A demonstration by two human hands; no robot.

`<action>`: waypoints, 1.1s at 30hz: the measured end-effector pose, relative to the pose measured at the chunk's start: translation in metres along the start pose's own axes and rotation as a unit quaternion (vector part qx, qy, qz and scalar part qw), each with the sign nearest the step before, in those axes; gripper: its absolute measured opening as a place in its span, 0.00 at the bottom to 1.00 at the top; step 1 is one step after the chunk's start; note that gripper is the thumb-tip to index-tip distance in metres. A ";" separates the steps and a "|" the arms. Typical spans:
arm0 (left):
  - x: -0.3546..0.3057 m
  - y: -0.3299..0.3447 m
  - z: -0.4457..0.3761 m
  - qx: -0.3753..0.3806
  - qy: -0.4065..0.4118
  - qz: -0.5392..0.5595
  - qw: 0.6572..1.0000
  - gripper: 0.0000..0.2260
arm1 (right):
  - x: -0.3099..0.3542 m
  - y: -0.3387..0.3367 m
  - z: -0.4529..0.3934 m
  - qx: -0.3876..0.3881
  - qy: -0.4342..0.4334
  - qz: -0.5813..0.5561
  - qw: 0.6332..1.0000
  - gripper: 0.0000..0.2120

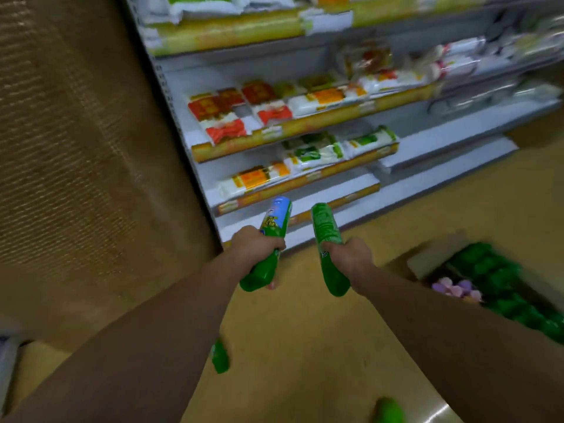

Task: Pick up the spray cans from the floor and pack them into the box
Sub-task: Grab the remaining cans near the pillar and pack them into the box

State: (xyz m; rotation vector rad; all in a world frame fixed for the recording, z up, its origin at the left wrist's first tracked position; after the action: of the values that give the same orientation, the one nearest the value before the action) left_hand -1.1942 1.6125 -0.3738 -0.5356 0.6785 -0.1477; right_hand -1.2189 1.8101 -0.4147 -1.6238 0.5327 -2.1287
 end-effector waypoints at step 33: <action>-0.363 0.646 0.096 0.245 0.185 -0.348 0.886 0.24 | -0.348 -0.517 -0.124 -0.294 0.314 -0.245 0.869 0.19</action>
State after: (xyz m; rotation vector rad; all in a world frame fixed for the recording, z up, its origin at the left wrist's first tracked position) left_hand -1.4412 2.3145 -0.4427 -0.2353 0.7571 -1.0963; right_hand -1.3025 2.4389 -0.4541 -1.3949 1.1653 -3.1390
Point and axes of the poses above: each hand's wrist, its own z-axis away from the middle knuckle, its own y-axis out of the palm, x = y × z, the point moved 1 cm from there along -z, towards the middle knuckle, and after that the axes turned 14 degrees about -y, right-handed, at the moved point
